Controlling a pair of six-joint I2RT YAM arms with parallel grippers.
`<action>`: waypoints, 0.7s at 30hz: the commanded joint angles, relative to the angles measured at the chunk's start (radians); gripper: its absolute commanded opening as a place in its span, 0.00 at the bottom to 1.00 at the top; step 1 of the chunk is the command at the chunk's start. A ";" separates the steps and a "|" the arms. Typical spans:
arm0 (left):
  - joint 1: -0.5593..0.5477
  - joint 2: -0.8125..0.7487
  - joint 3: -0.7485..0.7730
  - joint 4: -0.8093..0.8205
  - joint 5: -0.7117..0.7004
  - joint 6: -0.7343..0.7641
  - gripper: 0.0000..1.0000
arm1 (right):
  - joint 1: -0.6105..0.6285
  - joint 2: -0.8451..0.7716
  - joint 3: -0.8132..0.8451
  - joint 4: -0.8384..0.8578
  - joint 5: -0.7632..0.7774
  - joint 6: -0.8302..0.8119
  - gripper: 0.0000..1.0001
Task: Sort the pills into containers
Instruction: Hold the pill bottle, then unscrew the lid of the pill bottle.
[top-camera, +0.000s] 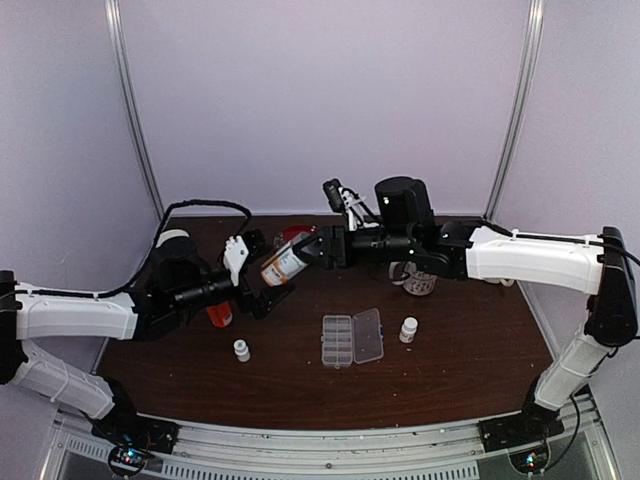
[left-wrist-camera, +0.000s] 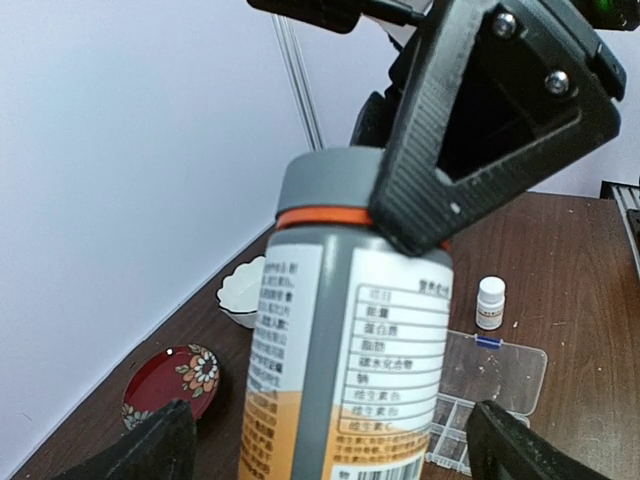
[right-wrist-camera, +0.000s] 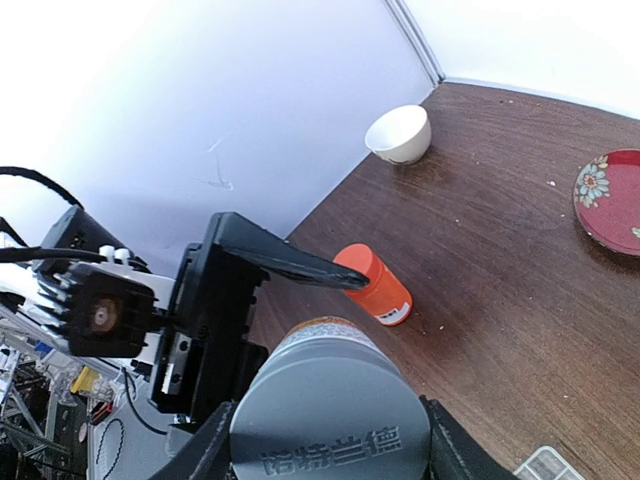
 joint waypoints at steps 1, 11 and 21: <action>-0.007 0.013 0.042 0.071 -0.063 -0.005 0.98 | -0.001 -0.038 -0.024 0.125 -0.079 0.015 0.34; -0.007 -0.003 0.045 0.108 -0.053 -0.046 0.47 | -0.001 -0.067 -0.069 0.150 -0.129 -0.017 0.34; 0.025 0.002 0.150 -0.012 0.322 -0.159 0.17 | -0.004 -0.128 -0.065 0.024 -0.288 -0.371 0.34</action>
